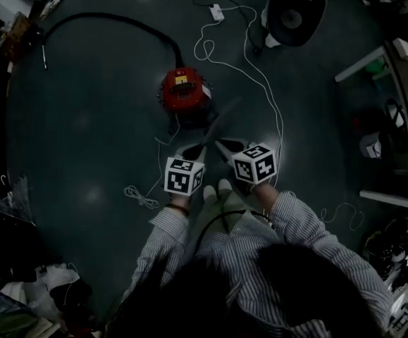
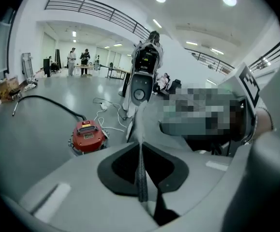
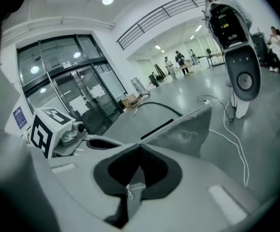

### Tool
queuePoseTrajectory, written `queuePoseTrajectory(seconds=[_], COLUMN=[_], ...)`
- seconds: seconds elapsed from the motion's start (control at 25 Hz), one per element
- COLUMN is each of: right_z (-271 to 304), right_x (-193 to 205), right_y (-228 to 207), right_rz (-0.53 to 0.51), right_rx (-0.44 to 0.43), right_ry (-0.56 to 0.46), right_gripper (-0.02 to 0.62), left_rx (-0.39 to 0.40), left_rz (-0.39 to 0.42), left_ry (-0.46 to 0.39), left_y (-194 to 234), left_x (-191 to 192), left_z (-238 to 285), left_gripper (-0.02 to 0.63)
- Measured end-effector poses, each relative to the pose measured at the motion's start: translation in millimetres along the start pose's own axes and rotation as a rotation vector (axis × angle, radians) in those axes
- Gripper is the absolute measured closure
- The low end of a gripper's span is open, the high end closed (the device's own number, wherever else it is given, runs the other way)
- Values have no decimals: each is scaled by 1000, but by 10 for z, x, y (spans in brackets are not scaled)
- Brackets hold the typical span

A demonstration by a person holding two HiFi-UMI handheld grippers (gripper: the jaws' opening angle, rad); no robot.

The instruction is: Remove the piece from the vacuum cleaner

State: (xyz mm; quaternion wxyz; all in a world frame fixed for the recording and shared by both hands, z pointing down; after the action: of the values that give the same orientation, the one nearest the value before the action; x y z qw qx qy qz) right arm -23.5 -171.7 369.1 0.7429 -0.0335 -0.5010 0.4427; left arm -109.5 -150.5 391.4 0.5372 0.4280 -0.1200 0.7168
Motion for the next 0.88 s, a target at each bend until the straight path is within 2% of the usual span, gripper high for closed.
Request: queuePoseTrajectory(seconds=[0.2,0.36,0.68,0.88], right_z=[-394,-543,-725,-717], right_x=[-391,-547,-433,-474], right_y=[343,446,430,381], right_rz=[-38,-60,-8,-28], right_rx=[-42,-58,-46,-36], right_ry=[-118,-156,-189,-187], right_gripper=[594,594,594,594], left_rx=[26,31,52,49], left_rz=[-80,-88,-58,-86], left_ry=[-102,-163,-185,-210], left_y=[-193,-264,-434,-385], left_x=[-379,-538,-579,-617], left_z=[-480,-715,-787,-778], left_gripper=[580,580,580,580])
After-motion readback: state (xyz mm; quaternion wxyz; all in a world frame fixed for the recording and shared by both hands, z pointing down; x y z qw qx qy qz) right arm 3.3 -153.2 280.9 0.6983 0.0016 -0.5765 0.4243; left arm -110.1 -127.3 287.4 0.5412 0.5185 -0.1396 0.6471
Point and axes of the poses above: the fingertips, and each gripper's own axes: z forward along the fingers, y to its left, x out of its underside, the point moved 4 cm from there along -z, backward along the fingers, and after that the axes turned 5 degrees about -y, right-handed, at the moved point
